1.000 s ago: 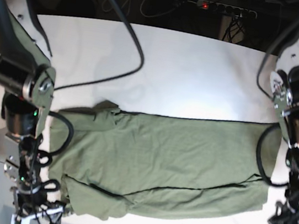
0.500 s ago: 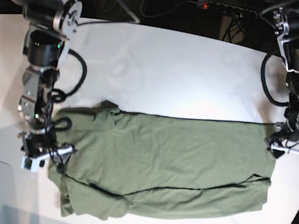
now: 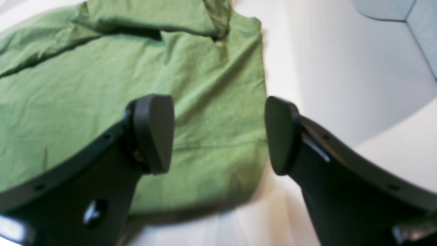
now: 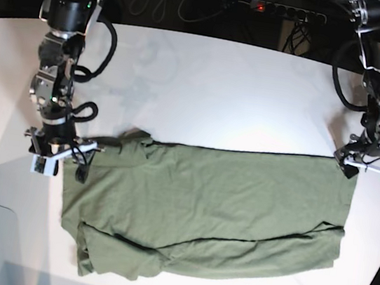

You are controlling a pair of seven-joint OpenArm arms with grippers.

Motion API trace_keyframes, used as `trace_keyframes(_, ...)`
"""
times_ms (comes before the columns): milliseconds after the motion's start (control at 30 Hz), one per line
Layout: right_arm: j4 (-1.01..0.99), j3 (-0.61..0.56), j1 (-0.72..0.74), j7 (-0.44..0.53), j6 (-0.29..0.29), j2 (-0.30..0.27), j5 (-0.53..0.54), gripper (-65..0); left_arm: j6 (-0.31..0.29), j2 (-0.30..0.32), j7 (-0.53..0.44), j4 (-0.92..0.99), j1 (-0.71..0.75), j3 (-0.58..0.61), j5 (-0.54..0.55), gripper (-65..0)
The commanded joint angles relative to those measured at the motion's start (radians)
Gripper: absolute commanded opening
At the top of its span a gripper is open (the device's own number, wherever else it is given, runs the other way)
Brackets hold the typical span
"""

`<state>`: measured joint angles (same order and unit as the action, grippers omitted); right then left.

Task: Layout the t-shirt on the table in an organized manner, then fold the t-shirt properly
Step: 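Release the t-shirt and regrasp its edge with both grippers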

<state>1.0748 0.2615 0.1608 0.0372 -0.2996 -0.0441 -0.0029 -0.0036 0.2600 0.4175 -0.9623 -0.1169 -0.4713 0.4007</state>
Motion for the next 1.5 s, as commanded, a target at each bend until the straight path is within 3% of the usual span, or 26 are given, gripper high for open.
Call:
trace_keyframes(0,0.035,0.002,0.006,0.03,-0.006,-0.006,0.008,-22.9,-0.002,0.012,-0.002,-0.01,-0.014,-0.002,0.005,-11.8)
trace_keyframes(167,0.109,0.002,-0.073,0.03,-0.006,0.019,0.008,-22.8,-0.003,0.011,-0.004,-0.008,-0.022,-0.002,0.005,-29.4)
trace_keyframes(233,0.12,0.002,-0.096,0.03,-0.006,0.029,0.008,-22.8,-0.003,0.009,-0.006,-0.008,-0.023,-0.002,0.005,-33.4)
trace_keyframes(533,0.132,-0.003,-0.185,0.03,-0.008,0.063,0.008,-22.8,-0.003,0.009,-0.009,0.039,-0.071,0.032,-0.004,-34.7)
trace_keyframes(800,0.13,0.0,-0.211,0.03,-0.008,0.06,0.008,-22.6,-0.003,0.011,-0.009,0.093,-0.105,0.046,0.002,-36.1)
trace_keyframes(867,0.13,0.0,-0.201,0.03,-0.008,0.059,0.008,-22.5,-0.003,0.015,-0.009,0.093,-0.102,0.044,0.005,-42.9)
trace_keyframes(1000,0.123,0.002,-0.166,0.03,-0.008,0.023,0.008,-22.4,-0.003,0.02,-0.007,0.093,-0.1,0.039,0.005,-65.0)
trace_keyframes(1267,-0.048,0.002,-0.02,-0.047,-0.008,-0.035,0.008,-22.7,-0.003,0.022,-0.007,0.093,-0.099,0.039,0.005,-64.8)
trace_keyframes(1467,-0.195,0.0,0.056,-0.047,-0.008,-0.053,0.008,-22.7,-0.003,0.028,-0.007,0.093,-0.097,0.039,0.005,-64.8)
